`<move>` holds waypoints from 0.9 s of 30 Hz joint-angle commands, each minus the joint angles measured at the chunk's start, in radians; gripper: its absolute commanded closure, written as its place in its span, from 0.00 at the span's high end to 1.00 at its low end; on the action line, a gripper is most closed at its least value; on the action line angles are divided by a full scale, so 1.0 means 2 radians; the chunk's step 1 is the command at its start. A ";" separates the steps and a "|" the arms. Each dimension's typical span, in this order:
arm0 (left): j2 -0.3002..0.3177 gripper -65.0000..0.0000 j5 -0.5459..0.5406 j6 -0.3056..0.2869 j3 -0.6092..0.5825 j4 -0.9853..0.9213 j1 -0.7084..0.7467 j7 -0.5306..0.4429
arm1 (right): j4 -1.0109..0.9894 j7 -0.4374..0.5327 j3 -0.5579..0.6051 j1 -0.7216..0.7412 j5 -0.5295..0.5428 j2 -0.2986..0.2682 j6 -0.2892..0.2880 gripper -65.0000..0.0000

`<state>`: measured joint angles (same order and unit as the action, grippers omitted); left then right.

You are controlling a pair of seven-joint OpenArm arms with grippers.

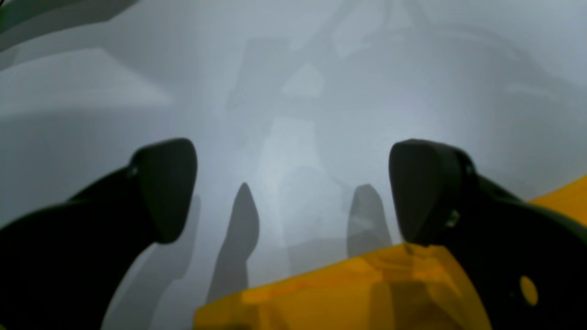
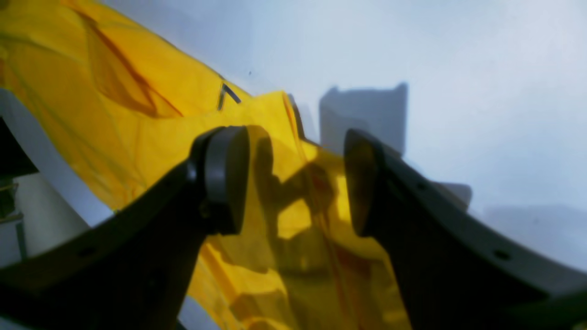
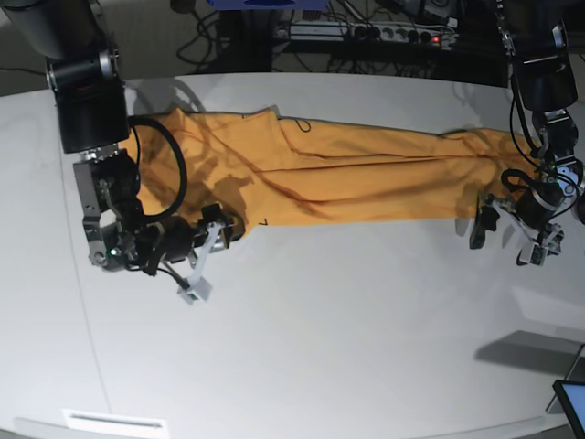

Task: Fold the T-shirt properly

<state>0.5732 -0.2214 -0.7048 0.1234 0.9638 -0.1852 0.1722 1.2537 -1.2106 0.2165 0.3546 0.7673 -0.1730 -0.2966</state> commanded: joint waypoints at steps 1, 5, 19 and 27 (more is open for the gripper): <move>0.012 1.00 -0.008 0.003 0.003 0.007 -0.010 -0.013 | 0.009 0.005 -0.001 0.014 0.009 -0.001 -0.002 0.50; 0.012 1.00 -0.008 0.003 0.003 0.007 -0.011 -0.013 | 0.009 0.005 -0.001 0.013 0.011 -0.001 -0.002 0.50; 0.013 1.00 -0.008 0.003 0.003 0.003 -0.006 -0.044 | 0.009 0.000 0.000 0.013 0.010 0.022 -0.003 0.49; 0.014 1.00 -0.008 0.003 0.003 -0.043 -0.001 -0.079 | -0.011 -0.010 0.000 0.016 0.012 0.022 -0.003 0.17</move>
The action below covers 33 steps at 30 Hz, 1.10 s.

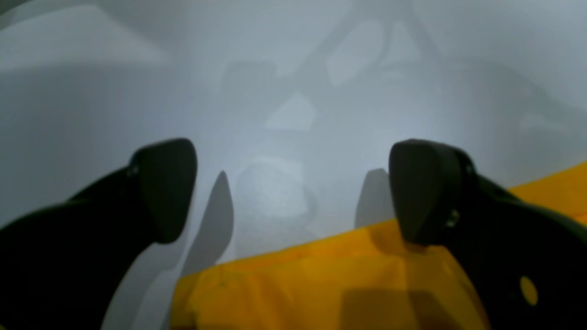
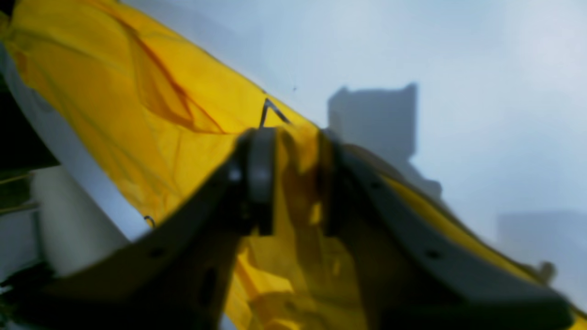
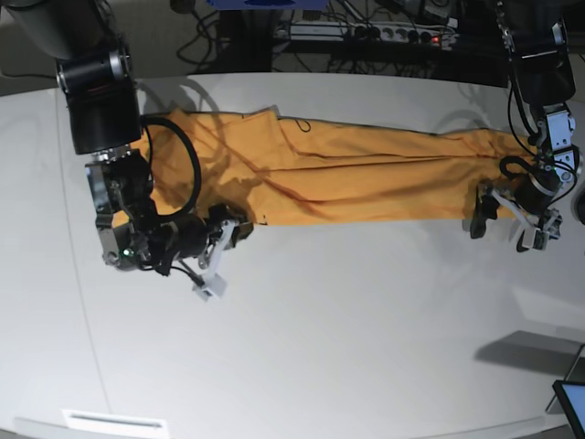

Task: Fold the T-shirt properly

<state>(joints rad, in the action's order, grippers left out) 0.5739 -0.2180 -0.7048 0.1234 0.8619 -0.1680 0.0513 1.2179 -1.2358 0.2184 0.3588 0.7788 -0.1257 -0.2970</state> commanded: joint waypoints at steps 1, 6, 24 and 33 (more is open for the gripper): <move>0.013 1.00 -0.010 0.003 0.003 0.007 -0.009 -0.019 | -0.001 0.002 -0.001 0.017 0.006 -0.001 -0.003 0.16; 0.013 1.00 -0.010 0.003 0.003 0.007 -0.008 -0.018 | -0.009 0.004 -0.002 0.019 0.006 -0.001 -0.003 0.12; 0.013 1.00 -0.010 0.003 0.003 0.011 -0.011 -0.018 | 0.105 -0.034 -0.008 -0.012 0.008 -0.001 -0.001 0.01; 0.013 1.00 -0.009 0.003 0.003 0.011 -0.011 -0.018 | 0.201 -0.048 -0.008 -0.059 0.008 -0.001 -0.001 0.01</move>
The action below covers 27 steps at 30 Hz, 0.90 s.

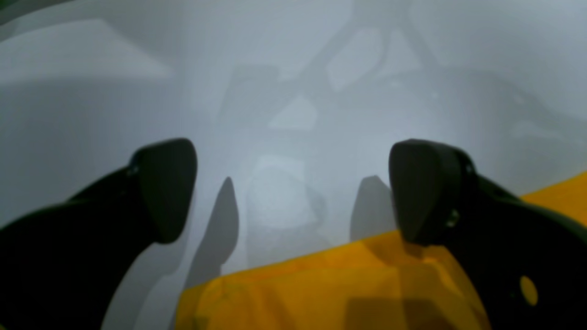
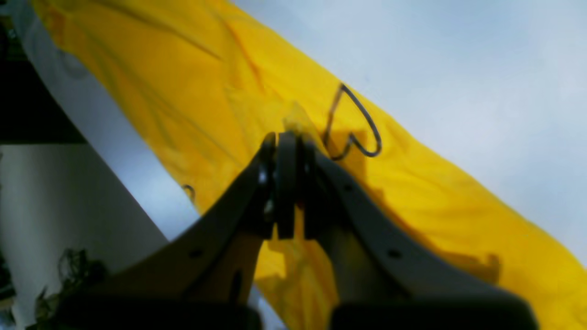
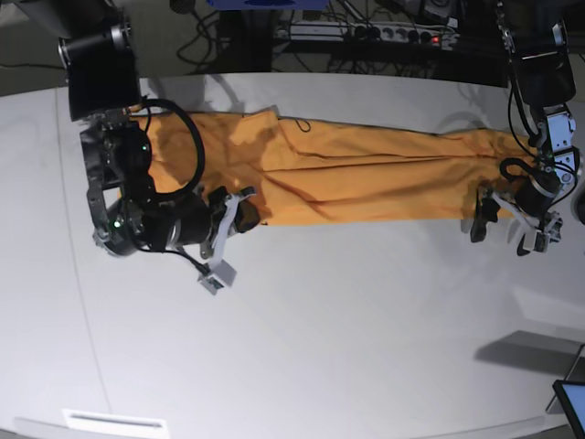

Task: Fold the T-shirt properly

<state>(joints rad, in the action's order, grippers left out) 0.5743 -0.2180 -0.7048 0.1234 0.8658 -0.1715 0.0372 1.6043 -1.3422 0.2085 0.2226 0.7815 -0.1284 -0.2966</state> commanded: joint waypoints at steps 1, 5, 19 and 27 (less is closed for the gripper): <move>0.013 1.00 -0.009 0.003 0.003 0.009 -0.010 -0.011 | 0.015 0.004 -0.003 0.005 0.007 0.000 -0.001 0.01; 0.013 1.00 -0.009 0.003 0.003 0.009 -0.010 -0.011 | 0.027 0.005 -0.003 -0.013 0.030 -0.001 -0.001 0.01; 0.013 1.00 -0.009 0.003 0.003 0.008 -0.009 -0.011 | 0.066 0.007 -0.003 -0.073 0.122 -0.004 0.079 0.01; 0.012 1.00 -0.009 0.003 0.003 0.009 -0.009 -0.011 | 0.071 0.008 -0.001 -0.100 0.122 0.000 0.079 0.01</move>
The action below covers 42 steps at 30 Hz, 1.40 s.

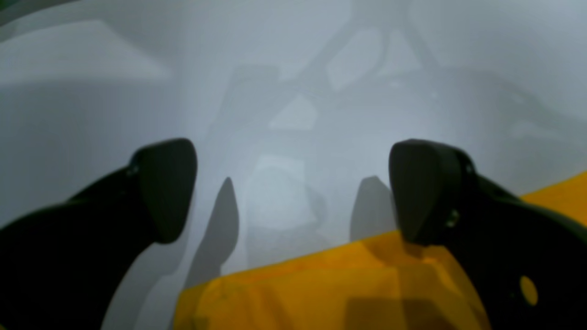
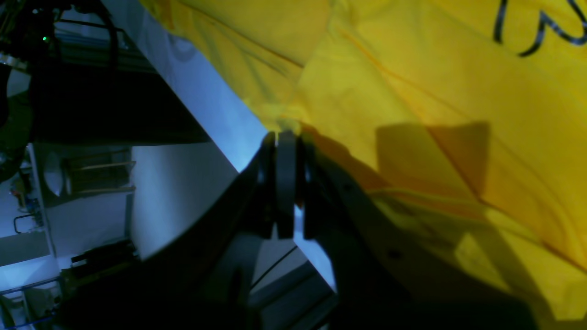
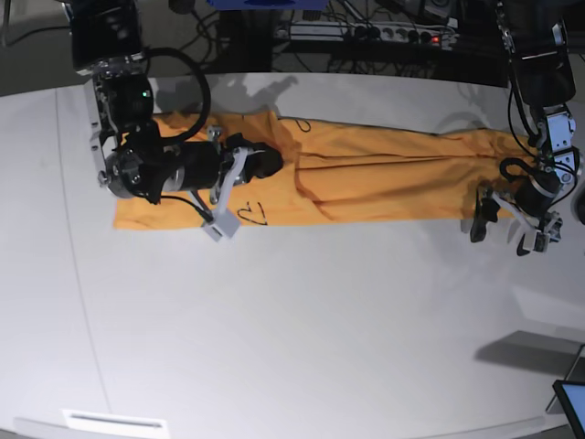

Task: Fold the T-shirt properly

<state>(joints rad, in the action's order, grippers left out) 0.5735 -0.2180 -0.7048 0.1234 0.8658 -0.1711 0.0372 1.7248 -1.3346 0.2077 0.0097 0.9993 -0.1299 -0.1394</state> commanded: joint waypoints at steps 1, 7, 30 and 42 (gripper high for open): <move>0.012 1.00 -0.009 0.003 0.003 0.009 -0.009 -0.011 | 0.021 0.004 0.000 0.004 0.013 0.001 0.000 0.01; 0.012 1.00 -0.009 0.003 0.003 0.009 -0.008 -0.011 | 0.062 0.004 0.001 -0.027 0.014 0.001 0.000 0.01; 0.011 1.00 -0.009 0.003 0.003 0.009 -0.008 -0.011 | 0.013 0.026 0.002 -0.037 0.012 0.020 0.000 0.51; 0.011 1.00 -0.013 0.003 0.003 0.009 -0.007 -0.011 | 0.054 0.028 -0.001 0.015 0.011 -0.018 0.000 0.67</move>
<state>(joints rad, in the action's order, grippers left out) 0.5709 -0.2218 -0.7048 0.1234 0.8658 -0.1658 0.0376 1.8130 -1.2907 0.2111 0.0261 0.9985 -0.1665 -0.1371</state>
